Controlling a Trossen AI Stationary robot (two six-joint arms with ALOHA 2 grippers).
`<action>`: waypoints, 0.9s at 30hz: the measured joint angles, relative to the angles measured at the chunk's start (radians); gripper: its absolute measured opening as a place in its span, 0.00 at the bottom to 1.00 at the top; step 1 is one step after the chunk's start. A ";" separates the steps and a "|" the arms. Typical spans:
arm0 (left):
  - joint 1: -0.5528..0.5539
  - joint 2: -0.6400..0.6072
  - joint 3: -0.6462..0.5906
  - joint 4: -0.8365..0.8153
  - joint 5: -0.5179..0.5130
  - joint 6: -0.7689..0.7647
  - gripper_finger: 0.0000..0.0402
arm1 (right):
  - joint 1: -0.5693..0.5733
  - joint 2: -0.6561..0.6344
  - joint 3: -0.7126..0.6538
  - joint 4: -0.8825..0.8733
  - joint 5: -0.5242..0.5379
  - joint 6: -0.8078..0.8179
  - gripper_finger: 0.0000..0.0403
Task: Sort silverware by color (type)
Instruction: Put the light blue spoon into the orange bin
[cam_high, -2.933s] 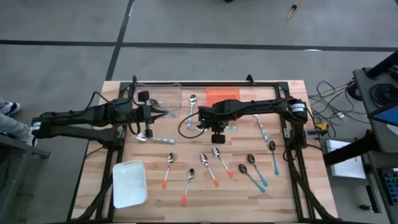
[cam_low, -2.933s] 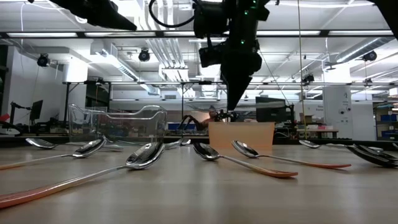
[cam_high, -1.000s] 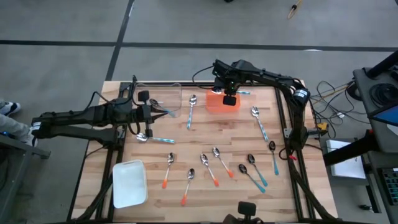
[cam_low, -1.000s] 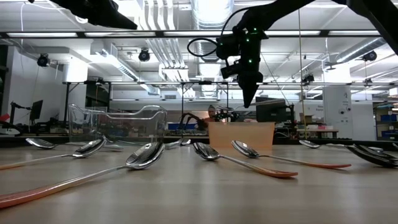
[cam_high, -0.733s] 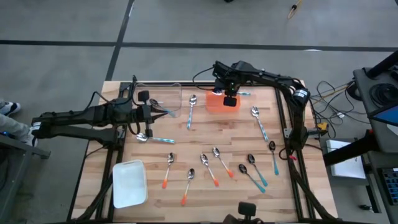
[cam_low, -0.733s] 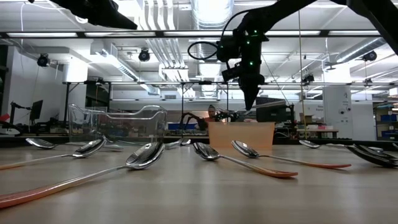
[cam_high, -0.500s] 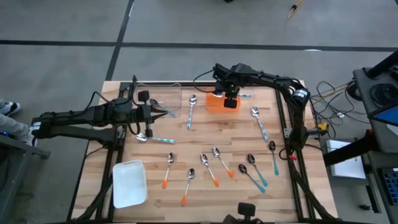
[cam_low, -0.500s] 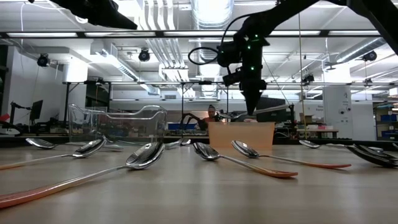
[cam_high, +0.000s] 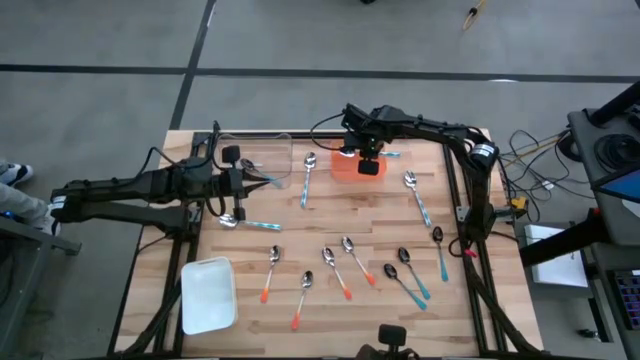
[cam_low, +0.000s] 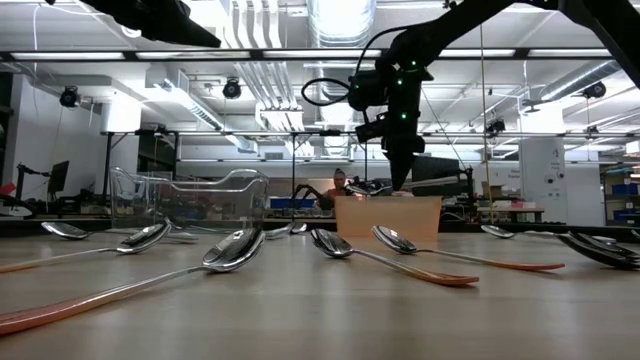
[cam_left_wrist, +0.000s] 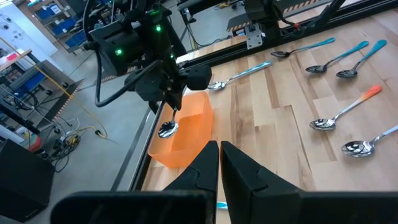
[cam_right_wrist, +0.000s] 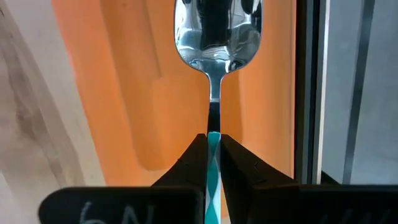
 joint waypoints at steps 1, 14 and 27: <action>0.000 0.000 0.000 0.000 0.000 0.000 0.00 | 0.000 0.000 0.000 0.000 0.001 0.005 0.04; 0.000 0.000 0.000 0.000 0.000 0.000 0.00 | 0.002 0.000 -0.001 -0.010 -0.051 0.022 0.04; 0.000 0.000 0.000 0.000 0.000 0.000 0.00 | 0.002 0.000 -0.001 -0.037 -0.051 -0.001 0.05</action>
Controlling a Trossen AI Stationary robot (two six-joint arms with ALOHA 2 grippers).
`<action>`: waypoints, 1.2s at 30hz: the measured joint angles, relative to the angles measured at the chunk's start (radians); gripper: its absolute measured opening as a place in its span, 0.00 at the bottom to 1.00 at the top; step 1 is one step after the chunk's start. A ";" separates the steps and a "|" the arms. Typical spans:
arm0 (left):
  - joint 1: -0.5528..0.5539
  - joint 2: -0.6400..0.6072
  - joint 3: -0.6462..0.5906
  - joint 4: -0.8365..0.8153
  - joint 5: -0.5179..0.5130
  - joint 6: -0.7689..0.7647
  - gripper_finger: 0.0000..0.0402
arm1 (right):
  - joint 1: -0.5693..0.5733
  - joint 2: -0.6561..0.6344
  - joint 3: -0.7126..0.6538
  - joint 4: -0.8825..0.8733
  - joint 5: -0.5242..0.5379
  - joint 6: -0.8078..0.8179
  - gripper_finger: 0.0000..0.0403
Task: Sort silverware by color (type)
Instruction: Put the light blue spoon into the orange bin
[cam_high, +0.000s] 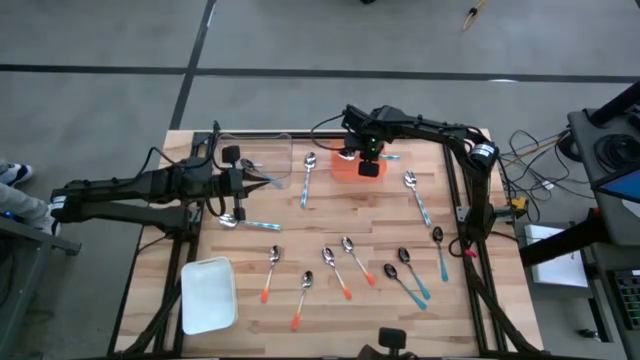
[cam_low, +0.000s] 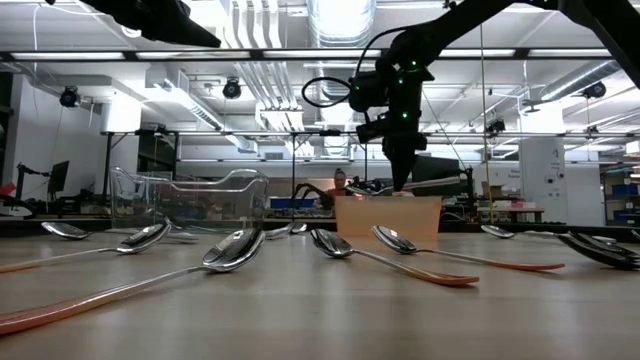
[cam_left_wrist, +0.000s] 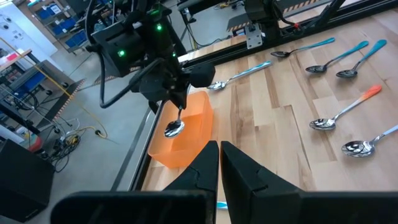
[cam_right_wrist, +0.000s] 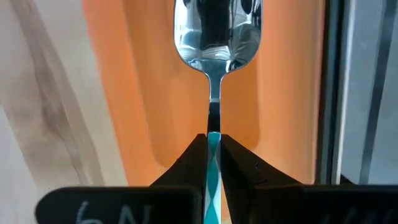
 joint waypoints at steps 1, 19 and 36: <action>0.000 0.000 0.000 0.000 0.000 0.000 0.00 | 0.000 0.000 0.000 -0.002 0.000 0.000 0.05; 0.000 0.000 0.000 0.012 0.000 0.018 0.00 | 0.030 0.045 0.000 0.005 0.002 0.025 0.05; 0.000 0.000 0.000 0.009 0.000 0.018 0.00 | 0.031 0.092 0.000 0.034 0.036 0.001 0.06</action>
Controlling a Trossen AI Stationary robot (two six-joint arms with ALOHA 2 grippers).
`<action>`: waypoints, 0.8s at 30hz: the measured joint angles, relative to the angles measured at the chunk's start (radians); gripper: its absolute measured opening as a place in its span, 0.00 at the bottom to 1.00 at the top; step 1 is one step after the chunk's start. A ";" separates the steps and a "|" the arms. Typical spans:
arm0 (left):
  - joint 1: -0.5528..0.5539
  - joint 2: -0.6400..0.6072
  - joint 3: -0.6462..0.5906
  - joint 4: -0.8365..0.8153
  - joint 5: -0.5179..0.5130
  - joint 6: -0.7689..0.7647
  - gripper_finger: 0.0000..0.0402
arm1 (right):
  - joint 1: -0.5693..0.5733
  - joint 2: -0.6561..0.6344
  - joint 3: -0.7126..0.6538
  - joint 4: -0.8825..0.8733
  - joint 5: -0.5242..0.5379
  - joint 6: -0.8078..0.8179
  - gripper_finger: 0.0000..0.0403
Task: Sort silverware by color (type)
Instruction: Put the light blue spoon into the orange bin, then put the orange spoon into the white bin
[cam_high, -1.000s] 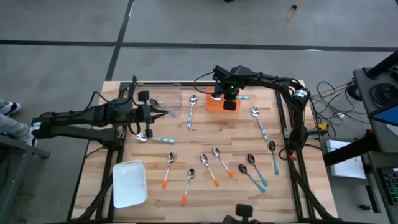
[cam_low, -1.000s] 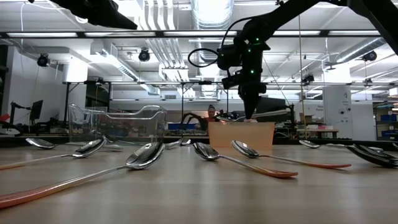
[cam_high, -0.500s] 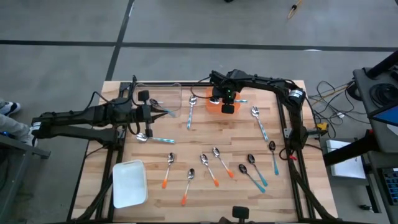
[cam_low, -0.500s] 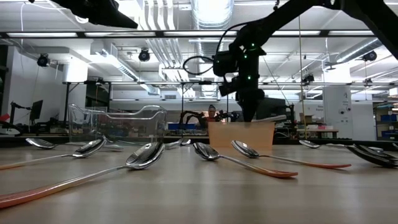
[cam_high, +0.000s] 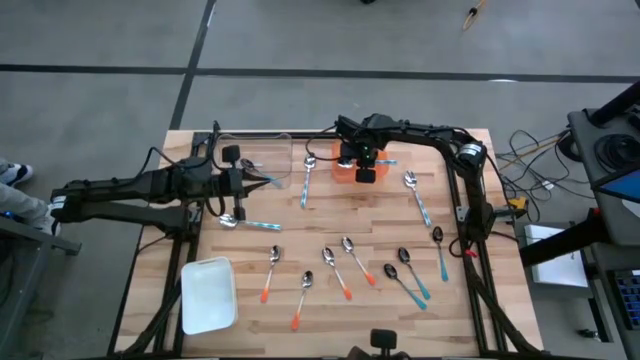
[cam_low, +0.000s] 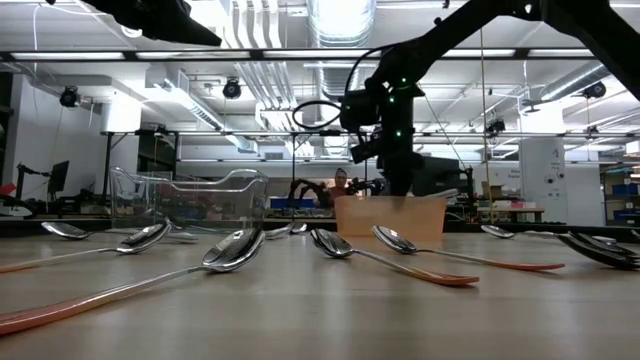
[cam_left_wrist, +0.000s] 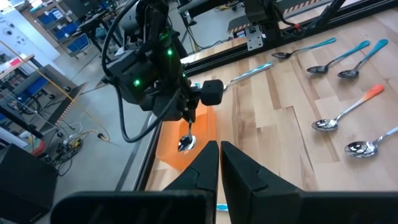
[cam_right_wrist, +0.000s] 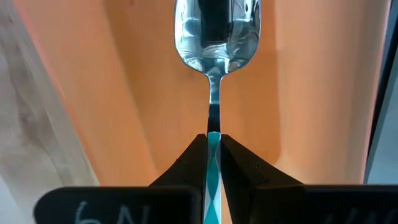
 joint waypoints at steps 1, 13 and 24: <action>0.000 0.000 0.000 -0.003 0.000 0.000 0.00 | 0.000 0.000 0.000 0.002 0.000 0.000 0.06; 0.000 0.000 0.000 -0.004 0.000 0.000 0.00 | 0.000 0.000 0.000 0.021 0.000 0.045 0.20; 0.000 0.000 0.000 -0.003 0.000 0.000 0.00 | 0.007 -0.080 0.000 0.019 -0.007 0.168 0.19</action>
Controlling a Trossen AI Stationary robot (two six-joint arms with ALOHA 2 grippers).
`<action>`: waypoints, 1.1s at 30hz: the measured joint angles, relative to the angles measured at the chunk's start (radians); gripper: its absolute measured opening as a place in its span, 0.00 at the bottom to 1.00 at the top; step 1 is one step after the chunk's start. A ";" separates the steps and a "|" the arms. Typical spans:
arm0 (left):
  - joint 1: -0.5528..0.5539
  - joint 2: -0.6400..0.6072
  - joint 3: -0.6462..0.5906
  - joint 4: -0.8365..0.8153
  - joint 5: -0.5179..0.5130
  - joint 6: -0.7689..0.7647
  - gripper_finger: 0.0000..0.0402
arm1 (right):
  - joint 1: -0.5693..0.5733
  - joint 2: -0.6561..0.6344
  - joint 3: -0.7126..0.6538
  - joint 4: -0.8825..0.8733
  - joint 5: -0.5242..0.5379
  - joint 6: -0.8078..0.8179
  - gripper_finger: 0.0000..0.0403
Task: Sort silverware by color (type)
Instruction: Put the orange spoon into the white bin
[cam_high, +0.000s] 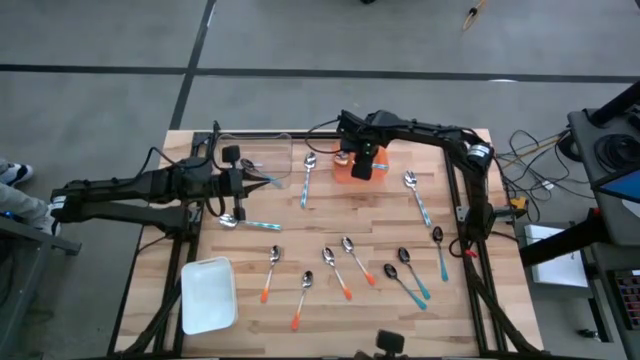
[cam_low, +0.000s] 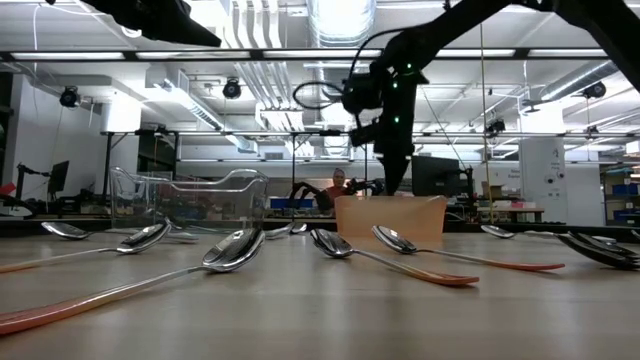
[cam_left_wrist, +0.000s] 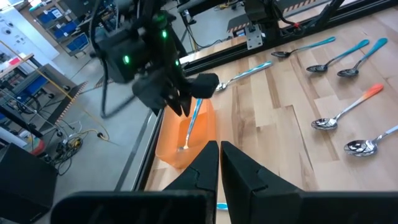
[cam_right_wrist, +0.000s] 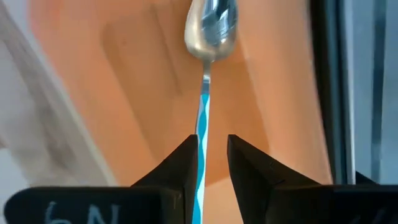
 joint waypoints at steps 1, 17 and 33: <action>0.000 0.000 0.000 0.000 0.000 -0.001 0.00 | 0.003 -0.015 0.000 -0.001 -0.002 0.017 0.19; -0.001 0.059 -0.026 -0.072 0.004 -0.431 0.00 | 0.213 -0.362 -0.267 0.358 -0.029 0.093 0.18; -0.107 0.324 -0.026 -0.130 0.191 -1.031 0.00 | 0.308 -0.621 -0.635 0.872 -0.028 0.131 0.18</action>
